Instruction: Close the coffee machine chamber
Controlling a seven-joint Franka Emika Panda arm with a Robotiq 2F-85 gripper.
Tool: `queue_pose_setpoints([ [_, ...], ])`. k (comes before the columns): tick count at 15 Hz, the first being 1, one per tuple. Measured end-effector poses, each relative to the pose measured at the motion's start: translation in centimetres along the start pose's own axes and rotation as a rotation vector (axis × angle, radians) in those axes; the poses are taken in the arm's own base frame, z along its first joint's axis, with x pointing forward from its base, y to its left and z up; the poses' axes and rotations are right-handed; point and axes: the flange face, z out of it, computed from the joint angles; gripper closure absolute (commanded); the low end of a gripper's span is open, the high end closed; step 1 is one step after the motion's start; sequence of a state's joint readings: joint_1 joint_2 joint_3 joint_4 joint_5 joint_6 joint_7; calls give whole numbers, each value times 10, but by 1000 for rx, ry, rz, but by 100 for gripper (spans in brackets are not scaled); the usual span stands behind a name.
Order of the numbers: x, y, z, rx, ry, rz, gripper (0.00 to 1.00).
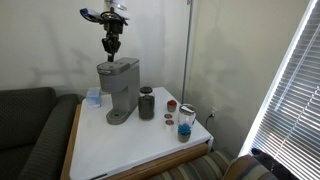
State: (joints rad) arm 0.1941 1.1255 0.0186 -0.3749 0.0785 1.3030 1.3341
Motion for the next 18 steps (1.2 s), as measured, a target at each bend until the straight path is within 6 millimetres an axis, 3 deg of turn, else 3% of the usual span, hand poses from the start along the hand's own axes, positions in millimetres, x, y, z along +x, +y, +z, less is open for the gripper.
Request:
queue_pose_setpoints([
  [3,8,-2,13,-16,-13,12,100],
  [18,33,11,24,-52,-208,58,100],
])
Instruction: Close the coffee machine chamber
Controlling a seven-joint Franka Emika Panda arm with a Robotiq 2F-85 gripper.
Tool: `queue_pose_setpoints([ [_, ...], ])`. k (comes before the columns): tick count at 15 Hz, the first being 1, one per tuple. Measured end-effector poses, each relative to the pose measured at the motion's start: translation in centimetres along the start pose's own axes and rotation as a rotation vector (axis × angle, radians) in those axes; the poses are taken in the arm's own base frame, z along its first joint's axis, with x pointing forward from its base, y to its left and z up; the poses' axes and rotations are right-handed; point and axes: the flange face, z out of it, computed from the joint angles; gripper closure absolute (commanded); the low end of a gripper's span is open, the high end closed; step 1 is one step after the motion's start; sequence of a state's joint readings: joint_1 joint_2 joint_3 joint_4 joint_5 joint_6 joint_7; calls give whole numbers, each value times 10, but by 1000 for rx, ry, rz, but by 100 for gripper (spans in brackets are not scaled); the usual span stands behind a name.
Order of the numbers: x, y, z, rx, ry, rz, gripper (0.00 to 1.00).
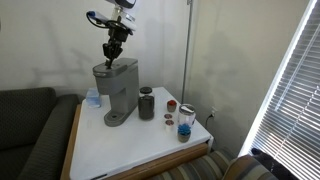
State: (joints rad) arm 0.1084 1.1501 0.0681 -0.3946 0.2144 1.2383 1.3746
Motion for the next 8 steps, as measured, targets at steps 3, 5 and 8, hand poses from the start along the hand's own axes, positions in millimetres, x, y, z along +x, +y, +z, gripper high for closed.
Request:
queue_pose_setpoints([
  [3,0,3,2,-26,-15,18,100],
  [5,0,4,1,-30,-16,26,100],
  [8,-1,4,0,-29,-13,34,100],
])
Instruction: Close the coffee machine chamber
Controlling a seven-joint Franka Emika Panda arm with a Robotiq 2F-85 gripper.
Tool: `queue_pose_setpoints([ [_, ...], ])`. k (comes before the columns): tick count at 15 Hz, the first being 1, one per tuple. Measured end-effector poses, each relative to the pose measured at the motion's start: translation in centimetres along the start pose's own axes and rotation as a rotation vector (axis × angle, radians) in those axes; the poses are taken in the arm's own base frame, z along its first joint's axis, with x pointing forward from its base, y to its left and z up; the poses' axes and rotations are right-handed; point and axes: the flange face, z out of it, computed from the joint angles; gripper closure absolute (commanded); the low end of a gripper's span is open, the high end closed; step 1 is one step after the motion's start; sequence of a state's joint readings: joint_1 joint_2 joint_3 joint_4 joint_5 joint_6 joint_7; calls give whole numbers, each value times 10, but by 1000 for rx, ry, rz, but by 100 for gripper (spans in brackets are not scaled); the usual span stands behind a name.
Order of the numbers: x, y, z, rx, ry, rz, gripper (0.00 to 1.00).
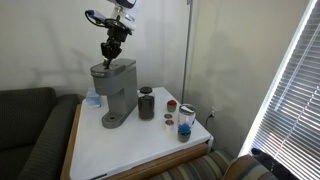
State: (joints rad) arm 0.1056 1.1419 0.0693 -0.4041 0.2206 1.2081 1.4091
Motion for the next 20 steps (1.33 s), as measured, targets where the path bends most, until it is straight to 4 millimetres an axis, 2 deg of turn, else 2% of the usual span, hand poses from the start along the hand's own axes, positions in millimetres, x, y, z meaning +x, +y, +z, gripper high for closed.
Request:
queue_pose_setpoints([
  [6,-7,0,-2,-1,27,13,100],
  [11,-26,-1,-5,6,40,13,100],
  [19,-61,18,-54,76,61,75,100],
  [20,-64,21,-59,83,63,77,74],
])
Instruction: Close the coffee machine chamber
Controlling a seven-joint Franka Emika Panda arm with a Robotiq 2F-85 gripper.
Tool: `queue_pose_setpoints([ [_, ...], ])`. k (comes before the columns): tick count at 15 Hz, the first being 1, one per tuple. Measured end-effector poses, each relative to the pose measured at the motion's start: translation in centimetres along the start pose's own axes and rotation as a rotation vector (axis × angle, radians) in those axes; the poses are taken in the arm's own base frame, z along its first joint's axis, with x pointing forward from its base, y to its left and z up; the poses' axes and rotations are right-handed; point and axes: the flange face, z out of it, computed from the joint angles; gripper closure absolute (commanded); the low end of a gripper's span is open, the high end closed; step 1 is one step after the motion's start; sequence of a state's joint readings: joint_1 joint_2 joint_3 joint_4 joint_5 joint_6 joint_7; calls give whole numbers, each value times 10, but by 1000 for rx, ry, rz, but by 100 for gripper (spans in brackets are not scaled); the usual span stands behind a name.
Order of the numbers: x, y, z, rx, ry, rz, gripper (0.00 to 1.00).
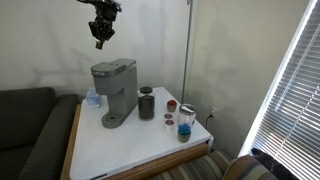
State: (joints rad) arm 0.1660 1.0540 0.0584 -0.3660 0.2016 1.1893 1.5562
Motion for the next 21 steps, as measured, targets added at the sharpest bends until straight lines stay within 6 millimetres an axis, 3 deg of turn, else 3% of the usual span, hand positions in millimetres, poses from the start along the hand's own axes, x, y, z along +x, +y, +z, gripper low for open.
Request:
queue_pose_setpoints([
  [2,-3,2,-6,8,1,-1,67],
  [11,-5,4,-8,9,-7,-7,3],
  [21,-9,4,-6,2,-21,-88,0],
])
